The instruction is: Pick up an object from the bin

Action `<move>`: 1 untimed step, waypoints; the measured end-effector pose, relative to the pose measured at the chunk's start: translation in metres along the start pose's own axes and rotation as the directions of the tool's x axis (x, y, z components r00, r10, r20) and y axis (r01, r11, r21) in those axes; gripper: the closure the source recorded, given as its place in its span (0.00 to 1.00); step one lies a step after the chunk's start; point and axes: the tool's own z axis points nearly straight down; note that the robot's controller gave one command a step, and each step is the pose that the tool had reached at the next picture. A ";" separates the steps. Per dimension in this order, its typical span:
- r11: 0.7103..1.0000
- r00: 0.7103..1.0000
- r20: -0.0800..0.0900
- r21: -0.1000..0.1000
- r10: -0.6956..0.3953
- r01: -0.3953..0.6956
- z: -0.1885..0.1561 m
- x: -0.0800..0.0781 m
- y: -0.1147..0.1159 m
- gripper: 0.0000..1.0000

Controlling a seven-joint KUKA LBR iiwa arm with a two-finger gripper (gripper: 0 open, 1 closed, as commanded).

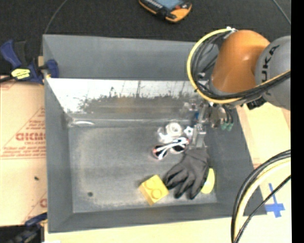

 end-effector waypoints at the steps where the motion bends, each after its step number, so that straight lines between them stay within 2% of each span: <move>1: 1.000 1.000 0.008 0.001 -0.002 0.002 -0.005 -0.001 0.000 0.00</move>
Offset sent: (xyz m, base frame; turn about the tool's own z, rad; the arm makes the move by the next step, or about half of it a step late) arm -0.0296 -0.0082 -0.0519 -0.0687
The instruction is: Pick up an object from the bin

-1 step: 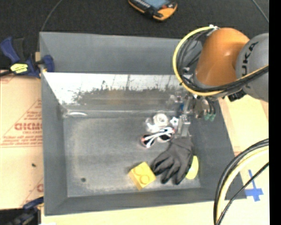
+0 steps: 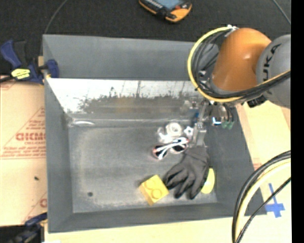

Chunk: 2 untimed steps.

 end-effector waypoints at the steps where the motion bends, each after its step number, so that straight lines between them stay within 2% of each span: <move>1: 0.998 0.998 -0.005 -0.001 -0.065 0.065 0.057 0.031 -0.010 0.00; 2: 0.998 0.998 0.006 0.002 -0.062 0.062 0.034 0.028 -0.009 0.00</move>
Offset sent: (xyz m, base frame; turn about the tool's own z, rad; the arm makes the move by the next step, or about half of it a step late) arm -0.0296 -0.0080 -0.0347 -0.0615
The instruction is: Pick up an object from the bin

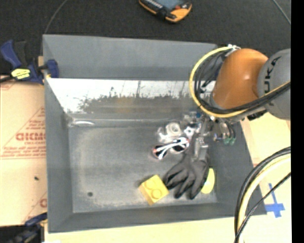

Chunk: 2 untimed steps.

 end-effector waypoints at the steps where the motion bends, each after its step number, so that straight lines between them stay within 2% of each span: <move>1: 0.924 0.924 -0.012 -0.007 -0.382 0.382 0.032 0.063 -0.004 0.00; 2: 0.927 0.927 0.002 0.001 -0.376 0.376 0.075 0.055 0.000 0.00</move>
Offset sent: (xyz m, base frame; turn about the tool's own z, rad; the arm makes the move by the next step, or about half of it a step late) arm -0.0548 -0.0029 -0.0764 -0.3840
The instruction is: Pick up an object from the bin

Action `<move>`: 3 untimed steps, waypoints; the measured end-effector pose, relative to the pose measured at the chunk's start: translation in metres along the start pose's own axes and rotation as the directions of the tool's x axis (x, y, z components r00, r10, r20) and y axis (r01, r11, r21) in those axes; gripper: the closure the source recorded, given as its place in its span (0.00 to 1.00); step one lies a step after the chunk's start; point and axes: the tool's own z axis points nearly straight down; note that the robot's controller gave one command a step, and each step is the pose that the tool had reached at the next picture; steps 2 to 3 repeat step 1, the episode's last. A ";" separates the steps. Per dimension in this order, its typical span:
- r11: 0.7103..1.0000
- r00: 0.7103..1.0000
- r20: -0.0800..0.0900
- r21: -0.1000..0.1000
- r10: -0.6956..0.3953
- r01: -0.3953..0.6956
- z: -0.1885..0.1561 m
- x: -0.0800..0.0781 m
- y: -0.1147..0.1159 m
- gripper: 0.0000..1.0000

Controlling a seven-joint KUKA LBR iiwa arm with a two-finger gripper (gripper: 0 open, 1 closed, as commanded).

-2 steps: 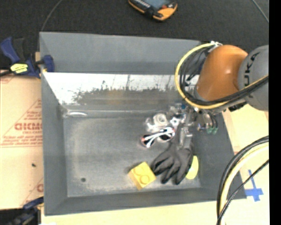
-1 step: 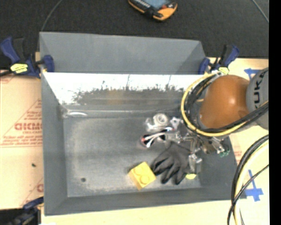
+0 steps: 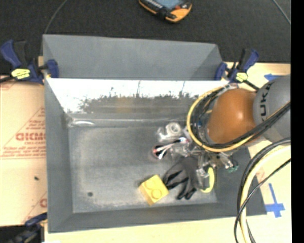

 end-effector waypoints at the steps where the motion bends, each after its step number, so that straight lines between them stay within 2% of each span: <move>1: 0.954 0.954 -0.004 -0.005 -0.300 0.300 0.000 -0.005 0.002 1.00; 3: 0.954 0.954 -0.004 -0.005 -0.300 0.300 0.000 -0.005 0.002 1.00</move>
Offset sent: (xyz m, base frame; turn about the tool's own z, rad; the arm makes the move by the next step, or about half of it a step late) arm 0.0000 0.0000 0.0000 0.0000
